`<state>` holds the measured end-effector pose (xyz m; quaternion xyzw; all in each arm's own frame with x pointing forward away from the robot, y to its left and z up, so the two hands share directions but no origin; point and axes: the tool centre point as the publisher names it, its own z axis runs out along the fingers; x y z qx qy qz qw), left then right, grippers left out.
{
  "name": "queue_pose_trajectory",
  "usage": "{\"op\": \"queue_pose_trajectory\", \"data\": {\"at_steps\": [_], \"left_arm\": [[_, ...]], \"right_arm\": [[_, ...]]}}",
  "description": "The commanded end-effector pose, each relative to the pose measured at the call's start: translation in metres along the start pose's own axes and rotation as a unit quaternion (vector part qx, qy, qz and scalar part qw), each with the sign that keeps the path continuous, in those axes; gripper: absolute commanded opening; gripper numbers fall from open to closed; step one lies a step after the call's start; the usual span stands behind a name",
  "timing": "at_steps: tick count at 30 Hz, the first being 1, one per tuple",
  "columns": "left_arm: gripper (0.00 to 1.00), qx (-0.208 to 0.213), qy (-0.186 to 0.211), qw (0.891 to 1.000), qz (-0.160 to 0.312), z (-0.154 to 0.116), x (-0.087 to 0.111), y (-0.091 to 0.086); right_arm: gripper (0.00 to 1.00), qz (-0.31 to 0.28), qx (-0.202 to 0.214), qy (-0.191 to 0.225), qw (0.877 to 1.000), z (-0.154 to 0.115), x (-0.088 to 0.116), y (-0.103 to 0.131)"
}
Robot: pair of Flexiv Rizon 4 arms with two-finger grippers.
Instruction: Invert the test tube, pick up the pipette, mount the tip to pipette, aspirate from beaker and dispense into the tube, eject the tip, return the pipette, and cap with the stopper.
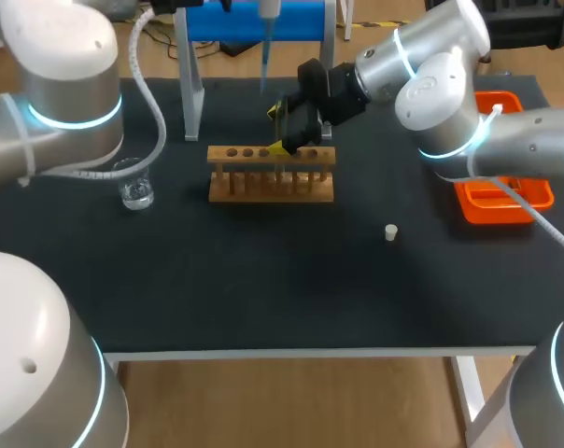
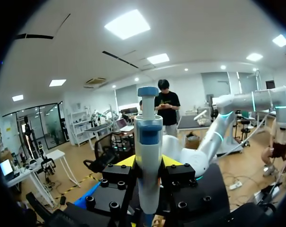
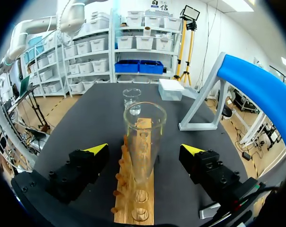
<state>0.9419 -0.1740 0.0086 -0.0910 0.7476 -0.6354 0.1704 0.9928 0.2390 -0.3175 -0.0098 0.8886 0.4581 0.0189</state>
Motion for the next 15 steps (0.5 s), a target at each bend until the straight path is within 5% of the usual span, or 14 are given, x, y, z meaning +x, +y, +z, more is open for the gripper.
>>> {"op": "queue_pose_trajectory", "data": {"at_steps": [1, 15], "left_arm": [[0.00, -0.002, 0.000, 1.000, -0.004, -0.019, 0.013, 0.008], [0.00, -0.003, 0.020, 0.999, -0.047, -0.040, 0.068, 0.053]], "right_arm": [[1.00, 0.000, 0.002, 0.001, 1.000, -0.001, 0.000, 0.000], [1.00, 0.000, 0.002, 0.001, 1.000, -0.001, 0.000, 0.000]]}}
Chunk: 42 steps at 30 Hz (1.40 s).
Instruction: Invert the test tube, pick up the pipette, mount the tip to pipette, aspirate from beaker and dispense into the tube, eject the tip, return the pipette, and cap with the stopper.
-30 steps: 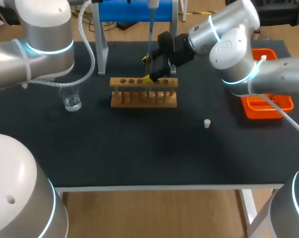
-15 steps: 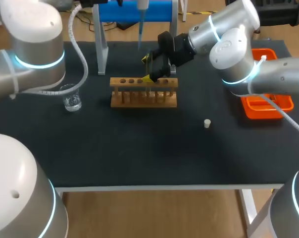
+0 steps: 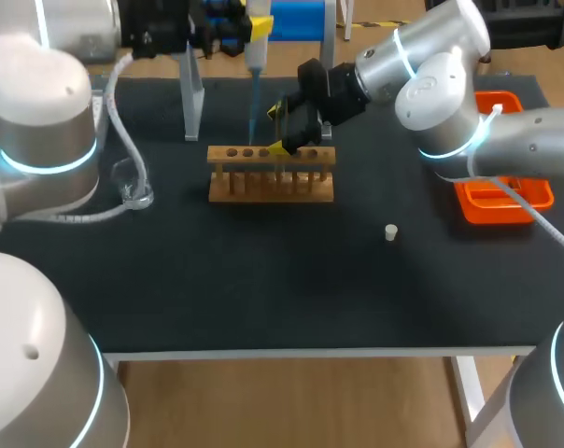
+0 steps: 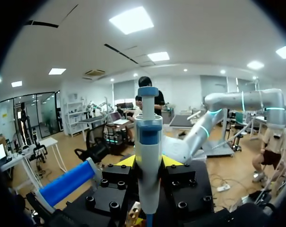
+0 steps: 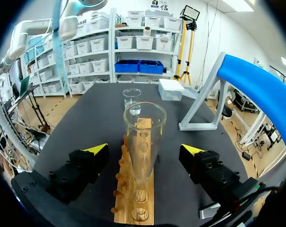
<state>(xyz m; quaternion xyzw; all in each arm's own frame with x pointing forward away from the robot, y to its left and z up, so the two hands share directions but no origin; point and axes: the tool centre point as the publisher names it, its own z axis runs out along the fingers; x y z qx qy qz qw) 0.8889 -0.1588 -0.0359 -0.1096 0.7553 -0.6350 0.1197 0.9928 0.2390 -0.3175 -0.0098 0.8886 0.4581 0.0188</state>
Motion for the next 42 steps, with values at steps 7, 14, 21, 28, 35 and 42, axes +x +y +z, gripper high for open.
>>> {"op": "queue_pose_trajectory", "data": {"at_steps": [7, 14, 21, 28, 35, 42], "left_arm": [[0.00, 0.037, 0.000, 0.999, -0.014, -0.008, 0.041, 0.035], [0.00, 0.072, 0.055, 0.996, 0.000, 0.007, 0.056, 0.053], [0.00, 0.068, 0.115, 0.991, 0.019, 0.019, 0.064, 0.063], [0.00, 0.055, 0.119, 0.991, 0.010, 0.022, 0.070, 0.075], [0.00, 0.065, 0.103, 0.993, 0.010, 0.020, 0.076, 0.082], [0.00, 0.063, 0.105, 0.992, 0.015, 0.020, 0.076, 0.083]], "right_arm": [[1.00, 0.000, 0.002, 0.001, 1.000, -0.001, 0.000, 0.000], [1.00, 0.000, 0.002, 0.001, 1.000, -0.001, 0.000, 0.000], [1.00, 0.000, 0.002, 0.001, 1.000, -0.001, 0.000, 0.000], [1.00, 0.000, 0.002, 0.001, 1.000, -0.001, 0.000, 0.000], [1.00, 0.000, 0.002, 0.001, 1.000, -0.001, 0.000, 0.000], [1.00, 0.000, 0.002, 0.001, 1.000, -0.001, 0.000, 0.000]]}}
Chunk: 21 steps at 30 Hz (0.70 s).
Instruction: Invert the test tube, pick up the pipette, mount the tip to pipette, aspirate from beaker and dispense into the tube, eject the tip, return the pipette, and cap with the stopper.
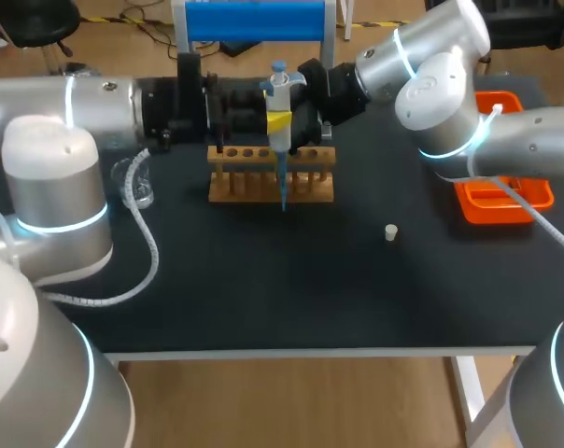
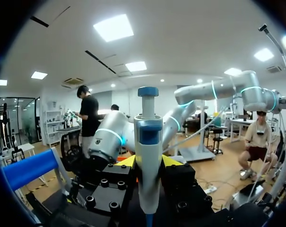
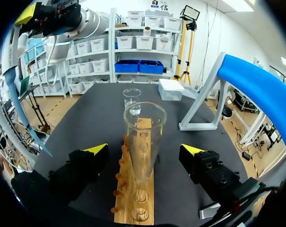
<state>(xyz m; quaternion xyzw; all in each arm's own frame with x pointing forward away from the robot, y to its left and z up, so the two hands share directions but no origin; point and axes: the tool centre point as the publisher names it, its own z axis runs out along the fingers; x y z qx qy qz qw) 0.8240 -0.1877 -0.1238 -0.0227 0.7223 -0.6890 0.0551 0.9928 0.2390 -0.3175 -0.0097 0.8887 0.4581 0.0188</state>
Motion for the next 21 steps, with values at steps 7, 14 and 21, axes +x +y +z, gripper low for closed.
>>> {"op": "queue_pose_trajectory", "data": {"at_steps": [7, 14, 21], "left_arm": [[0.00, -0.013, 0.002, 1.000, -0.004, -0.0012, 0.0021, 0.0018], [0.00, -0.024, 0.002, 1.000, -0.008, -0.0015, 0.0033, 0.0020], [0.00, -0.024, 0.002, 1.000, -0.008, -0.0015, 0.0033, 0.0020]], "right_arm": [[1.00, 0.000, 0.002, 0.001, 1.000, -0.0013, -0.0003, 0.0005], [1.00, 0.000, 0.002, 0.001, 1.000, -0.0013, -0.0003, 0.0005], [1.00, 0.000, 0.002, 0.001, 1.000, -0.0013, -0.0003, 0.0005]]}}
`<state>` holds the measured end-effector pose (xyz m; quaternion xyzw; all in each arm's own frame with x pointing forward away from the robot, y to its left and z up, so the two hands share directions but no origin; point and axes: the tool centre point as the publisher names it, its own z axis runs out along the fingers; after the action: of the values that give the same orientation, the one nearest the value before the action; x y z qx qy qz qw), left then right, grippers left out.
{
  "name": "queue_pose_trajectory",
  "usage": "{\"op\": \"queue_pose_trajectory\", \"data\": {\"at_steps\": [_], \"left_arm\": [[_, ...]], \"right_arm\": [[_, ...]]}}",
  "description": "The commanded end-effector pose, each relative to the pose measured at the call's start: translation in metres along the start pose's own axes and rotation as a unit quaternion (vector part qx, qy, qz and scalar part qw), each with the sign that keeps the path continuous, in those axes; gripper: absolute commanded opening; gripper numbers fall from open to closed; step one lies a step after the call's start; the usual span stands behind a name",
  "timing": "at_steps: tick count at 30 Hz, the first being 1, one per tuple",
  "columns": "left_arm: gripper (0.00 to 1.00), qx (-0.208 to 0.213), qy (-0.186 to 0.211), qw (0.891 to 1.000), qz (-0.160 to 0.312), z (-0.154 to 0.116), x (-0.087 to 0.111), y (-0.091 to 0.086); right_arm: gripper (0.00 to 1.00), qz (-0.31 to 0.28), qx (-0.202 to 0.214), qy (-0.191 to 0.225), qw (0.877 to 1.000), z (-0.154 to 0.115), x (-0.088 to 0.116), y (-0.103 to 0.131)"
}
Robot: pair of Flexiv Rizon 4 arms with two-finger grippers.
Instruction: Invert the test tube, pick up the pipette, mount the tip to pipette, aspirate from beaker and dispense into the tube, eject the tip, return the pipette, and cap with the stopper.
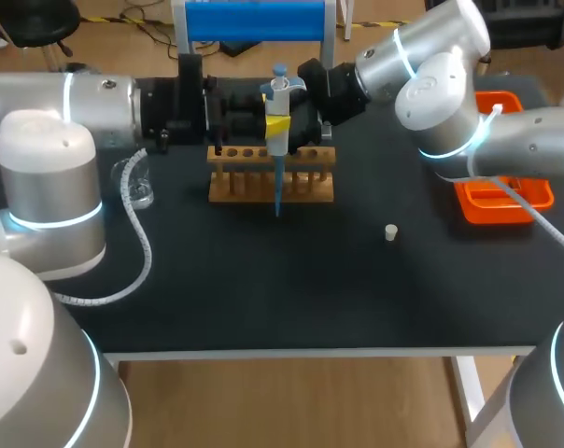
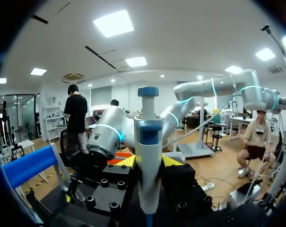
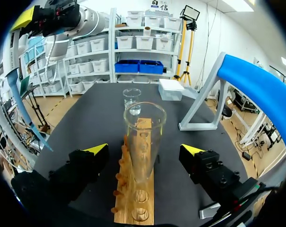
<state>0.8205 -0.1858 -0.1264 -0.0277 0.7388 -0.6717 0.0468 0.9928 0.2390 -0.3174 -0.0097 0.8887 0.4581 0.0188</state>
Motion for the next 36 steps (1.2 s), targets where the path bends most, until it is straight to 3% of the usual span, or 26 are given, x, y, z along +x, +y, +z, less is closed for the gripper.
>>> {"op": "queue_pose_trajectory", "data": {"at_steps": [1, 4, 8, 17, 25, 31, 36], "left_arm": [[0.00, 0.000, -0.001, 1.000, 0.000, 0.001, 0.000, -0.001], [0.00, 0.000, -0.001, 1.000, 0.000, 0.001, 0.000, -0.001], [0.00, 0.000, -0.001, 1.000, 0.000, 0.001, 0.000, -0.001], [0.00, 0.000, -0.001, 1.000, 0.000, 0.001, 0.000, -0.001], [0.00, 0.000, -0.001, 1.000, 0.000, 0.001, 0.000, -0.001], [0.00, 0.000, -0.001, 1.000, 0.000, 0.001, 0.000, -0.001], [0.00, 0.000, -0.001, 1.000, 0.000, 0.001, 0.000, -0.001]], "right_arm": [[1.00, 0.000, 0.002, 0.001, 1.000, -0.001, 0.000, 0.000], [1.00, 0.000, 0.002, 0.001, 1.000, -0.001, 0.000, 0.000], [1.00, -0.004, 0.006, -0.004, 1.000, -0.020, 0.002, 0.005], [1.00, -0.026, 0.006, -0.024, 0.999, -0.084, 0.019, 0.009], [1.00, -0.044, 0.006, -0.048, 0.998, -0.148, 0.053, 0.002], [1.00, -0.041, -0.039, -0.067, 0.996, -0.185, 0.086, 0.000], [1.00, -0.058, -0.076, -0.054, 0.994, -0.199, 0.120, 0.006]]}}
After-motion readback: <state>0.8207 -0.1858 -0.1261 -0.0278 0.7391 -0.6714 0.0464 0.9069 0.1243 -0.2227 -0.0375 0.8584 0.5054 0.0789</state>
